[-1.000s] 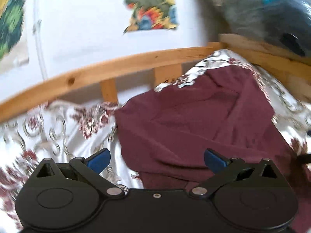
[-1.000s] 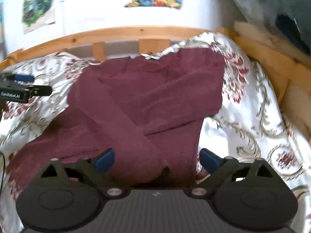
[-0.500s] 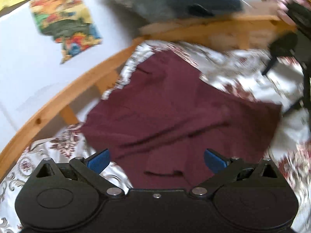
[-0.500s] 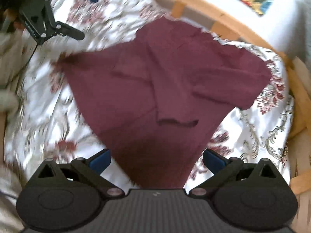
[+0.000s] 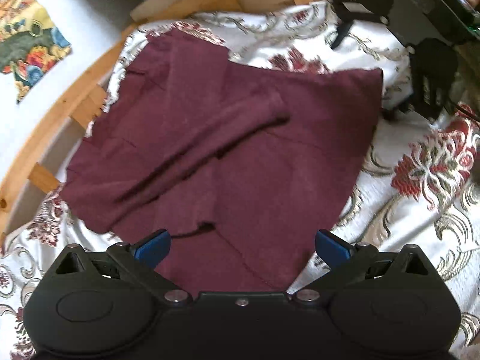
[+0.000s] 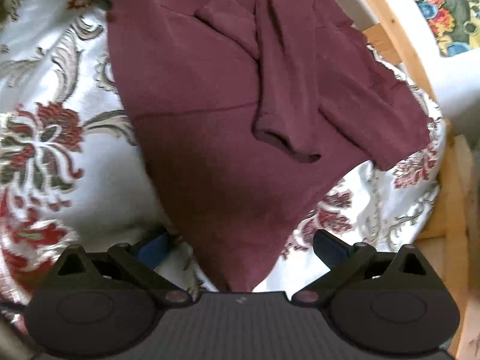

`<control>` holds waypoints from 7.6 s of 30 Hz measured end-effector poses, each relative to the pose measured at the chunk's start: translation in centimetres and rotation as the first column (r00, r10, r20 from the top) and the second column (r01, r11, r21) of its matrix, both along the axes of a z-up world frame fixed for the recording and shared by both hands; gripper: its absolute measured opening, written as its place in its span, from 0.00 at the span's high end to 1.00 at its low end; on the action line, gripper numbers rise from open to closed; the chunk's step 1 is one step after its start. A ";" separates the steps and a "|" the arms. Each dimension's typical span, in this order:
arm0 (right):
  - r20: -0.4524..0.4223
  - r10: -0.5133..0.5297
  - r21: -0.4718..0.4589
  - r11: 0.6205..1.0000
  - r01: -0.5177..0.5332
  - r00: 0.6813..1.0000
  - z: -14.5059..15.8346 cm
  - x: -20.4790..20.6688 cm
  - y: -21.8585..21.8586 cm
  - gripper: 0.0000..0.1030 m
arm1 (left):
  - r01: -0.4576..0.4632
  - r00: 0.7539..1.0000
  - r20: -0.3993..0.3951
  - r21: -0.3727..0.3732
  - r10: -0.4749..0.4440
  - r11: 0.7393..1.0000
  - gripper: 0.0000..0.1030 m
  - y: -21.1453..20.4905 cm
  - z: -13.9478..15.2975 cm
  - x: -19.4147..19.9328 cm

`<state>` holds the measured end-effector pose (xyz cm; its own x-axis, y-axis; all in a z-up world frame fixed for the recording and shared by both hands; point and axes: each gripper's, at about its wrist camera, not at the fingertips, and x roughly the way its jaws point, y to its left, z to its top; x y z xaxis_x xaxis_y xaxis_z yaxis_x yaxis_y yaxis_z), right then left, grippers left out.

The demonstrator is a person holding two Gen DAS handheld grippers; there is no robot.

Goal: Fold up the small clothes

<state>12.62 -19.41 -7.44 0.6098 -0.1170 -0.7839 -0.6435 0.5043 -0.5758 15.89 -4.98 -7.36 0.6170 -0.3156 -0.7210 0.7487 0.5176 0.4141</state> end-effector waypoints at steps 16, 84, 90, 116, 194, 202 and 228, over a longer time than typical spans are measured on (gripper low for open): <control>0.128 -0.138 0.337 0.937 0.088 0.982 5.1 1.7 -3.6 0.91 | 0.050 0.998 -0.049 0.172 -0.043 0.984 0.00 -1.9 -3.6 0.2; 0.229 -0.309 0.635 0.766 0.098 0.923 7.7 3.2 -7.1 0.91 | -0.003 0.968 0.252 0.079 -0.017 0.997 0.01 -11.7 -3.1 -1.9; 0.230 -0.304 0.653 0.753 0.085 0.925 8.0 2.8 -7.4 0.91 | -0.215 0.950 0.246 0.068 0.193 0.974 0.17 -14.0 -4.8 -0.1; 0.268 -0.373 0.679 0.727 0.100 0.888 8.7 2.3 -8.2 0.93 | -0.479 0.870 0.212 0.148 0.446 0.865 0.97 1.2 2.7 4.7; 0.133 -0.495 0.678 0.677 0.286 0.858 5.6 17.4 -5.0 0.90 | -0.747 0.665 -0.339 -0.280 0.666 0.603 0.92 11.4 3.2 18.4; 0.048 -0.529 0.726 0.601 0.334 0.847 5.3 18.8 -6.5 0.86 | -0.781 0.625 -0.388 -0.315 0.678 0.540 0.70 13.1 3.0 19.8; -0.124 -0.476 0.726 0.555 0.407 0.871 5.3 18.4 -9.1 0.19 | -0.726 0.682 -0.256 -0.350 0.685 0.592 0.44 11.7 1.9 19.2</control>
